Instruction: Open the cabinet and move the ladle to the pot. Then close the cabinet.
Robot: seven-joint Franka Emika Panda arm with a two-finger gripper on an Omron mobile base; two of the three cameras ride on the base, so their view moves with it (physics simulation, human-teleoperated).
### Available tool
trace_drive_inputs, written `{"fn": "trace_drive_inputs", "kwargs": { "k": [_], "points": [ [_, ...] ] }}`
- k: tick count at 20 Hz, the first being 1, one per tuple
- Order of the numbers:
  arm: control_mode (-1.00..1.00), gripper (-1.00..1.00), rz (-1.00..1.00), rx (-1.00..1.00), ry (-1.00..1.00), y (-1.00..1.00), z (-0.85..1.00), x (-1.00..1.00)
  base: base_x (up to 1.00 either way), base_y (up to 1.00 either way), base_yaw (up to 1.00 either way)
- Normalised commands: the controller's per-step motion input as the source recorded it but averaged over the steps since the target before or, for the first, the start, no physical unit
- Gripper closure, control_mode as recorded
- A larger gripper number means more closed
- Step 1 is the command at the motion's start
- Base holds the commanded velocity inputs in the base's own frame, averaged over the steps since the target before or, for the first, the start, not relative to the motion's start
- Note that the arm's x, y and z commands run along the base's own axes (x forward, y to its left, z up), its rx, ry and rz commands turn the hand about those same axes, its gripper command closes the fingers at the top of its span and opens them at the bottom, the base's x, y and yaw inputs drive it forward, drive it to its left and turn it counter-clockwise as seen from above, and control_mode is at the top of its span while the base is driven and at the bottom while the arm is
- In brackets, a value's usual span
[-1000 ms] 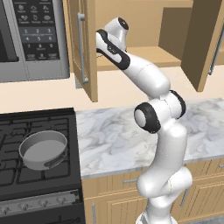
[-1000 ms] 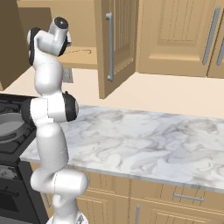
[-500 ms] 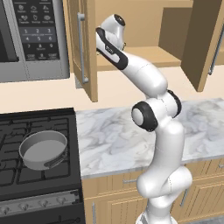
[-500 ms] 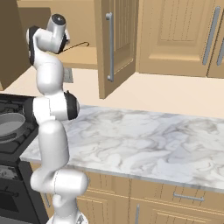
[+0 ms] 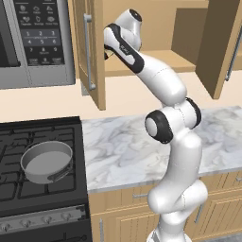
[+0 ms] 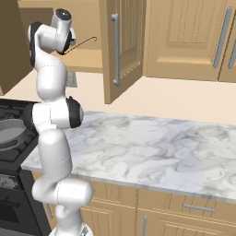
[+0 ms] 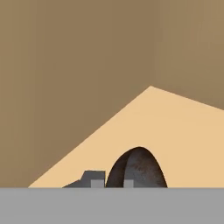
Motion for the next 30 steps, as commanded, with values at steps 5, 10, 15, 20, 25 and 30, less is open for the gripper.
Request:
{"fn": "trace_drive_inputs", "kwargs": {
  "k": [5, 10, 15, 20, 25, 30],
  "points": [
    [-1.0, 1.0, -0.05, 0.01, 0.0, -0.3, -0.11, -0.76, 0.0, 0.0, 0.0],
    [-1.0, 1.0, -0.06, 0.06, -0.07, -0.17, -0.24, -0.99, 0.0, 0.0, 0.0],
    [-1.0, 1.0, -0.09, 0.09, -0.13, -0.19, 0.08, -1.0, 0.0, 0.0, 0.0],
    [-1.0, 1.0, -0.11, 0.03, -0.02, -0.25, 0.16, -1.0, 0.0, 0.0, 0.0],
    [-1.0, 1.0, -0.1, 0.0, 0.02, -0.3, 0.0, -1.0, 0.0, 0.0, 0.0],
    [-1.0, 1.0, -0.1, 0.0, 0.14, -0.16, -0.09, -0.99, 0.0, 0.0, 0.0]
  ]
}}
